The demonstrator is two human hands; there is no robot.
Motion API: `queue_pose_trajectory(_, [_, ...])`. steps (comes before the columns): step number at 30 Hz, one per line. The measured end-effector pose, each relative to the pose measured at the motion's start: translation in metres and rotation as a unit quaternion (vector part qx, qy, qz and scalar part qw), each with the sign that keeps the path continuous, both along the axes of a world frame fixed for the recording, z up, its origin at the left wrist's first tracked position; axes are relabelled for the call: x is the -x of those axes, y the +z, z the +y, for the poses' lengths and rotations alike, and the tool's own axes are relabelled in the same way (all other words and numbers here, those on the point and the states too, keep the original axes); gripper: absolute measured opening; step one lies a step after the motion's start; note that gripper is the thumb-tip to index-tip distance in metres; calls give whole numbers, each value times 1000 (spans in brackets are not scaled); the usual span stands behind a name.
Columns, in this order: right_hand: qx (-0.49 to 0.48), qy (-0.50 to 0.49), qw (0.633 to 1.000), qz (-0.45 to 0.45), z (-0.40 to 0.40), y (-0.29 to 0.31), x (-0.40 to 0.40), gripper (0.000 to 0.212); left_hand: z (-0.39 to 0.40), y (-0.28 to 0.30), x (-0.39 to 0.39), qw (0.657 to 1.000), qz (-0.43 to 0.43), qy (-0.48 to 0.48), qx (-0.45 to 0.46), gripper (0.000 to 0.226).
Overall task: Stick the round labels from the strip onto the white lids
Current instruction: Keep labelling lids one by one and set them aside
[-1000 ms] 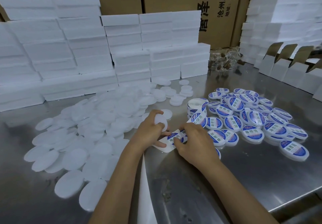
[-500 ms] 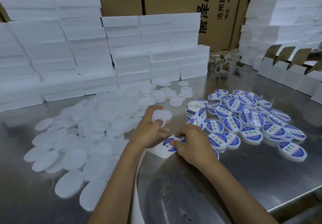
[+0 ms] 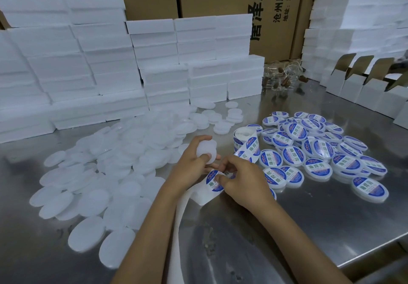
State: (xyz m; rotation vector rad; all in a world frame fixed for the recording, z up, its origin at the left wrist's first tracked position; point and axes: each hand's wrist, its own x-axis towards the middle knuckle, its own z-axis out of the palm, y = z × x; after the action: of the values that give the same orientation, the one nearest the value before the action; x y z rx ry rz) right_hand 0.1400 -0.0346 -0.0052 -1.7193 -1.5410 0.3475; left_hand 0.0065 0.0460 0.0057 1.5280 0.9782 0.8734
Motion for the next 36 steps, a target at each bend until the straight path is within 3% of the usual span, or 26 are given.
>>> queue_pose_trajectory(6, [59, 58, 982, 168, 2, 6, -5, 13, -4, 8, -2, 998, -49, 18, -24, 47])
queue_pose_trajectory(10, [85, 77, 962, 247, 3, 8, -6, 10, -9, 14, -1, 995, -101, -1, 17, 44])
queue_pose_trajectory(13, [88, 80, 931, 345, 3, 13, -11, 9, -10, 13, -1, 997, -68, -12, 41, 44])
queue_pose_trajectory(15, [87, 81, 909, 400, 4, 16, -20, 23, -9, 11, -2, 998, -40, -4, 48, 43])
queue_pose_trajectory(16, [80, 77, 901, 419, 5, 16, -25, 17, -8, 10, -1, 998, -33, 0, 54, 43])
queue_pose_trajectory(17, [72, 71, 885, 454, 6, 19, -29, 7, -7, 10, -1, 997, -35, 1, 64, 42])
queue_pose_trajectory(20, [15, 66, 850, 522, 12, 21, -38, 23, -5, 9, 1, 990, -85, -6, 112, 40])
queue_pose_trajectory(23, [-11, 85, 861, 501, 19, 26, -31, 20, -5, 8, 3, 972, -170, -51, 156, 44])
queue_pose_trajectory(27, [-4, 56, 918, 393, 27, 29, -13, 26, -4, 7, 2, 952, -239, -80, 172, 57])
queue_pose_trajectory(30, [-32, 51, 937, 343, 27, 27, -7, 27, -2, 6, 0, 932, -287, -90, 202, 67])
queue_pose_trajectory(36, [-56, 56, 949, 305, 27, 24, -5, 29, -6, 7, -8, 933, -281, -93, 203, 76])
